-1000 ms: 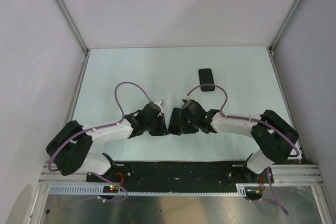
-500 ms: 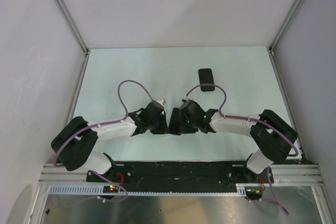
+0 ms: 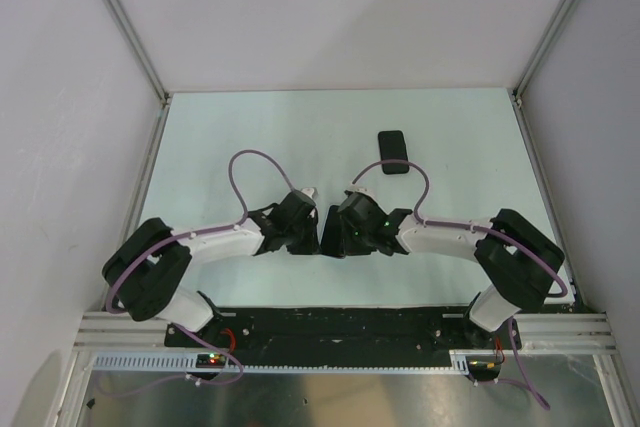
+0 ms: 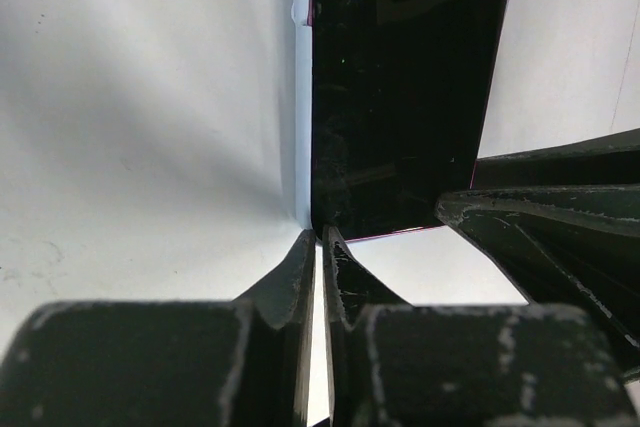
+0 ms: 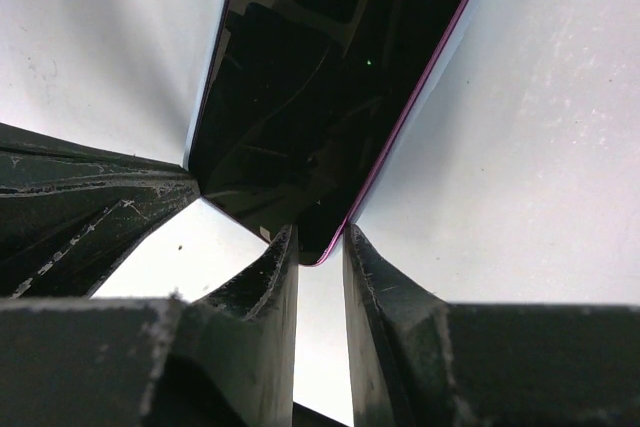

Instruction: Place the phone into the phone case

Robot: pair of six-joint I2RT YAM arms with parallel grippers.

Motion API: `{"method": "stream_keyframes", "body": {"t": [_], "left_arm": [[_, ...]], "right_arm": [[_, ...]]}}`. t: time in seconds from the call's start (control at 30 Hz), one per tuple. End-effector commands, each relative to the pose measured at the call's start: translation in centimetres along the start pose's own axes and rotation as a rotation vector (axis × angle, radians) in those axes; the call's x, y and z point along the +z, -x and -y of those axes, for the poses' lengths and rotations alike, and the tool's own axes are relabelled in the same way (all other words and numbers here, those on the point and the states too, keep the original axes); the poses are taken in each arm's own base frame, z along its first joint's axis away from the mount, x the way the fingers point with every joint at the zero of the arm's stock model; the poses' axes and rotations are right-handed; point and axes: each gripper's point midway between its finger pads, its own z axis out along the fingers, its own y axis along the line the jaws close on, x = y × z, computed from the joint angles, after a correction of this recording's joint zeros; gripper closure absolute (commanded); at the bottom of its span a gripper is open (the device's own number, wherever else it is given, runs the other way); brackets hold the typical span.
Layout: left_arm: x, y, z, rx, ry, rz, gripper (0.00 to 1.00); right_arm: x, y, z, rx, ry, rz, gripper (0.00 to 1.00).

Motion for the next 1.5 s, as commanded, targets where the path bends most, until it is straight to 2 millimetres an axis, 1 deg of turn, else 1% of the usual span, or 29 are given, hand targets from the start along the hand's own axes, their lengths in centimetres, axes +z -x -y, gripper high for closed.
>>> {"method": "stream_keyframes", "body": {"t": [0.0,0.17,0.37,0.5,0.6,0.73,0.8,0.9,0.97,1.1,1.17,1.23,1.33,1.47], "left_arm": [[2.0,-1.0,-1.0,0.038,0.046,-0.015,0.92],[2.1,-1.1,-1.0,0.039,0.049,-0.016,0.92],[2.0,-1.2,-1.1,0.035,0.048,-0.018,0.93],[1.9,-1.2,-1.1,0.035,0.047,-0.016,0.93],[1.9,-1.3,-1.1,0.034,0.048,-0.017,0.93],[1.9,-1.4,-1.2,0.033,0.050,-0.019,0.93],[1.9,-1.5,-1.2,0.032,0.048,-0.020,0.94],[1.9,-1.4,-1.2,0.031,0.048,-0.019,0.94],[1.9,-1.5,-1.2,0.033,0.046,-0.019,0.94],[1.8,-1.3,-1.0,0.035,0.041,-0.017,0.94],[1.7,-0.9,-0.5,0.035,0.030,-0.011,0.93],[1.6,-0.4,-0.1,0.038,0.019,-0.001,0.93],[1.0,0.7,0.9,0.041,0.000,0.024,0.91],[-0.7,2.9,2.3,0.038,-0.031,0.082,0.86]], "right_arm": [[3.4,-5.3,3.8,-0.051,-0.145,-0.124,0.82],[3.8,-6.7,5.1,-0.055,-0.190,-0.153,0.82],[3.6,-7.9,7.0,-0.056,-0.252,-0.168,0.77],[3.7,-8.6,7.7,-0.048,-0.268,-0.178,0.74],[3.7,-8.8,7.9,-0.040,-0.270,-0.182,0.72],[3.7,-8.5,7.8,-0.032,-0.260,-0.178,0.66],[3.7,-8.3,8.2,-0.025,-0.270,-0.178,0.64],[3.9,-7.8,8.7,-0.003,-0.265,-0.178,0.62],[3.9,-7.2,8.4,0.011,-0.239,-0.173,0.64],[3.9,-5.4,7.1,0.053,-0.157,-0.147,0.76],[3.8,-4.4,6.7,0.070,-0.123,-0.128,0.78],[3.4,-3.5,6.2,0.086,-0.089,-0.115,0.74],[2.5,-1.6,5.7,0.099,-0.056,-0.062,0.58],[1.2,1.1,4.9,0.111,-0.029,0.022,0.38]]}}
